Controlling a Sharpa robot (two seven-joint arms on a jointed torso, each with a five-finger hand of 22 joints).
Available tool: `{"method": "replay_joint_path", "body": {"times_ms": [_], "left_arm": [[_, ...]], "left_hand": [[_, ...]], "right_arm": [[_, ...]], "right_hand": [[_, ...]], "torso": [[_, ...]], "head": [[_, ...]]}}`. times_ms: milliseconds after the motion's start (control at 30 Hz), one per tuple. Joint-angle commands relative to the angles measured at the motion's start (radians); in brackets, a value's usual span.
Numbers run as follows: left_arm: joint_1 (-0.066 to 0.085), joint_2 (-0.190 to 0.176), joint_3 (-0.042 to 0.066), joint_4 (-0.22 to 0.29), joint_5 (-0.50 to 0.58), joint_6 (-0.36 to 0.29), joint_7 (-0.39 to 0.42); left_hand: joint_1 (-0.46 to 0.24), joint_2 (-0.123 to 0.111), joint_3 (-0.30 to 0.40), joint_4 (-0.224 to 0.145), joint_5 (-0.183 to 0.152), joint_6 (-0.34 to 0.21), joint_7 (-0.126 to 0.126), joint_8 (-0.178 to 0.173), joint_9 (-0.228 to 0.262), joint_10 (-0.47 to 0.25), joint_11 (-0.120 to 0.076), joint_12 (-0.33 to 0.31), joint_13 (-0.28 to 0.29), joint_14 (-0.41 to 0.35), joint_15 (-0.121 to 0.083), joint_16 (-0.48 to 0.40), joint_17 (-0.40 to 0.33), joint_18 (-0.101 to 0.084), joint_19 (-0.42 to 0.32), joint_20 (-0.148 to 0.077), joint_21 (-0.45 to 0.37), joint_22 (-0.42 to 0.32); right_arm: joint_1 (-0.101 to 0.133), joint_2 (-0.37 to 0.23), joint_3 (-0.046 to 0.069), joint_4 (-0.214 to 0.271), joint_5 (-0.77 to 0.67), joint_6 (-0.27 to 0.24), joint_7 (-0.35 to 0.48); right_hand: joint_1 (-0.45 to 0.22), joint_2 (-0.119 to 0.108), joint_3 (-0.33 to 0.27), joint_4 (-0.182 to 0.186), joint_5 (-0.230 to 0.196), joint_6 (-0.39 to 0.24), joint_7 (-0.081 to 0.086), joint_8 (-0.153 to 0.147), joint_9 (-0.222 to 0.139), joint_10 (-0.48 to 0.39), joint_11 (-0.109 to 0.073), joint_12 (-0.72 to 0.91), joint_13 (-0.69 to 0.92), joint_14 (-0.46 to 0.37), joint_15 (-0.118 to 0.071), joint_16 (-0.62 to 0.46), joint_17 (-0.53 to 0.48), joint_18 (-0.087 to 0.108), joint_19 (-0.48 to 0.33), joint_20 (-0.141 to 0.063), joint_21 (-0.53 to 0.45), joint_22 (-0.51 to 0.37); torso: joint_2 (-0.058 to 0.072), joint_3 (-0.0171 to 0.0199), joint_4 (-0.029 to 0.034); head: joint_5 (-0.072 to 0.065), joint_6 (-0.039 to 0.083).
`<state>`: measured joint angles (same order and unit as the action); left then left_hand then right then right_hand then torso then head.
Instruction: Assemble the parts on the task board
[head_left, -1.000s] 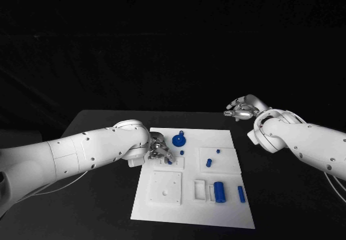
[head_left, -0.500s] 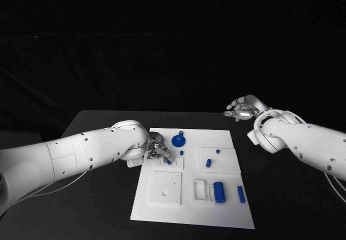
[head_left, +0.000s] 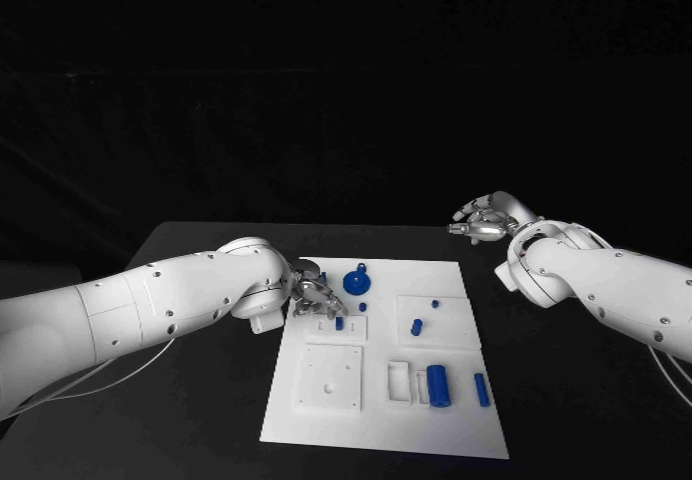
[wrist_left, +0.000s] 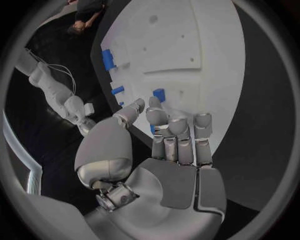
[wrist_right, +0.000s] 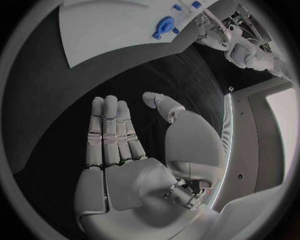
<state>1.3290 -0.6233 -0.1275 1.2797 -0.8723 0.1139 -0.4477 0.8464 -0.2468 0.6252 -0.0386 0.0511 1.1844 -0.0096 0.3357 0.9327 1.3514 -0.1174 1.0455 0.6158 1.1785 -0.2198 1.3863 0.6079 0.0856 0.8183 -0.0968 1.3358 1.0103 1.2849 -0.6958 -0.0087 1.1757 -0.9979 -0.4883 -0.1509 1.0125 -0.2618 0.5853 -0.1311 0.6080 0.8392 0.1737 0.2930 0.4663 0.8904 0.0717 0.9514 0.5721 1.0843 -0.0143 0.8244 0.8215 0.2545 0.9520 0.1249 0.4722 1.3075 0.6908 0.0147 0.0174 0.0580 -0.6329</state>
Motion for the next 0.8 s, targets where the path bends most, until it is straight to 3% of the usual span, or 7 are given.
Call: {"method": "replay_joint_path", "body": {"times_ms": [33, 233, 433, 567, 633, 667, 800], "left_arm": [[0.0, -0.001, 0.002, 0.002, 0.089, -0.05, 0.047], [0.003, -0.01, 0.01, 0.002, 0.09, -0.094, 0.071], [0.02, -0.014, 0.013, -0.012, 0.112, -0.124, 0.101], [0.028, -0.005, 0.013, -0.043, 0.093, -0.129, 0.101], [0.03, 0.0, 0.013, -0.065, 0.088, -0.131, 0.096], [0.031, 0.004, 0.013, -0.081, 0.072, -0.129, 0.093], [0.036, 0.015, 0.015, -0.118, 0.042, -0.114, 0.081]], "left_hand": [[0.013, -0.001, -0.007, 0.0, -0.002, -0.039, 0.015, -0.023, -0.011, -0.016, 0.012, -0.012, -0.005, -0.016, 0.012, -0.011, -0.005, 0.01, -0.019, -0.165, -0.006, -0.005], [0.05, 0.016, -0.011, -0.024, -0.001, -0.119, 0.05, -0.07, -0.043, -0.058, 0.045, -0.055, -0.026, -0.055, 0.046, -0.052, -0.028, -0.003, -0.058, -0.153, -0.027, -0.019], [0.094, 0.081, 0.001, -0.073, 0.011, -0.18, 0.084, -0.103, -0.08, -0.154, 0.083, -0.183, -0.089, -0.141, 0.096, -0.168, -0.089, -0.038, -0.148, -0.122, -0.103, -0.058], [0.095, 0.088, 0.001, -0.077, 0.011, -0.184, 0.089, -0.105, -0.084, -0.159, 0.087, -0.195, -0.096, -0.15, 0.106, -0.179, -0.094, -0.045, -0.16, -0.115, -0.113, -0.063], [0.092, 0.104, 0.006, -0.078, 0.019, -0.191, 0.102, -0.108, -0.09, -0.187, 0.094, -0.231, -0.113, -0.18, 0.126, -0.213, -0.109, -0.057, -0.19, -0.098, -0.139, -0.074], [0.078, 0.105, 0.004, -0.068, 0.017, -0.2, 0.106, -0.111, -0.1, -0.192, 0.105, -0.266, -0.131, -0.187, 0.146, -0.241, -0.123, -0.064, -0.205, -0.079, -0.156, -0.085], [0.055, 0.085, -0.004, -0.035, 0.008, -0.202, 0.105, -0.106, -0.118, -0.165, 0.106, -0.302, -0.146, -0.168, 0.157, -0.264, -0.131, -0.055, -0.196, -0.066, -0.163, -0.095]], "right_arm": [[-0.001, 0.0, 0.0, 0.0, 0.0, 0.007, 0.013], [-0.001, -0.001, 0.0, -0.002, 0.004, 0.007, 0.017], [-0.002, -0.004, 0.0, -0.008, 0.012, 0.003, 0.025], [-0.002, -0.005, 0.0, -0.01, 0.014, 0.003, 0.026], [-0.002, -0.005, 0.0, -0.01, 0.015, 0.004, 0.027], [-0.002, -0.005, 0.0, -0.01, 0.015, 0.004, 0.027], [-0.002, -0.004, 0.0, -0.009, 0.016, 0.004, 0.028]], "right_hand": [[-0.004, 0.008, 0.001, -0.006, 0.005, -0.001, 0.006, 0.0, -0.001, -0.008, 0.002, 0.007, -0.001, -0.008, -0.001, -0.004, -0.001, 0.007, 0.003, 0.004, -0.005, 0.023], [-0.004, 0.008, 0.001, -0.007, 0.005, -0.002, 0.006, 0.0, -0.001, -0.008, 0.002, 0.007, -0.002, -0.008, -0.001, -0.004, -0.001, 0.007, 0.003, 0.004, -0.005, 0.023], [-0.003, 0.006, 0.001, -0.008, 0.005, -0.003, 0.007, -0.001, -0.002, -0.011, 0.003, 0.007, -0.004, -0.011, 0.0, -0.005, -0.002, 0.007, 0.0, 0.005, -0.007, 0.023], [-0.003, 0.006, 0.001, -0.009, 0.005, -0.003, 0.007, -0.001, -0.002, -0.012, 0.003, 0.006, -0.004, -0.012, 0.0, -0.005, -0.002, 0.007, 0.0, 0.005, -0.007, 0.023], [-0.003, 0.006, 0.001, -0.009, 0.005, -0.004, 0.007, -0.001, -0.002, -0.012, 0.003, 0.007, -0.005, -0.012, 0.0, -0.005, -0.002, 0.007, 0.0, 0.005, -0.007, 0.023], [-0.003, 0.006, 0.001, -0.009, 0.005, -0.004, 0.007, -0.001, -0.002, -0.012, 0.003, 0.007, -0.005, -0.012, 0.0, -0.006, -0.002, 0.007, 0.0, 0.005, -0.007, 0.023], [-0.002, 0.007, 0.001, -0.009, 0.005, -0.004, 0.007, -0.001, -0.002, -0.012, 0.003, 0.007, -0.005, -0.012, 0.0, -0.006, -0.002, 0.007, -0.001, 0.005, -0.008, 0.023]], "torso": [[0.0, 0.0, 0.0006], [0.0, -0.0002, 0.0008], [0.0, -0.0008, 0.0007], [0.0, -0.0003, 0.0008], [0.001, -0.0005, 0.0], [0.001, -0.0006, -0.0005], [0.002, -0.0009, -0.0015]], "head": [[-0.001, 0.001], [-0.002, 0.007], [-0.003, 0.019], [-0.003, 0.022], [-0.002, 0.024], [-0.002, 0.025], [-0.003, 0.027]]}}
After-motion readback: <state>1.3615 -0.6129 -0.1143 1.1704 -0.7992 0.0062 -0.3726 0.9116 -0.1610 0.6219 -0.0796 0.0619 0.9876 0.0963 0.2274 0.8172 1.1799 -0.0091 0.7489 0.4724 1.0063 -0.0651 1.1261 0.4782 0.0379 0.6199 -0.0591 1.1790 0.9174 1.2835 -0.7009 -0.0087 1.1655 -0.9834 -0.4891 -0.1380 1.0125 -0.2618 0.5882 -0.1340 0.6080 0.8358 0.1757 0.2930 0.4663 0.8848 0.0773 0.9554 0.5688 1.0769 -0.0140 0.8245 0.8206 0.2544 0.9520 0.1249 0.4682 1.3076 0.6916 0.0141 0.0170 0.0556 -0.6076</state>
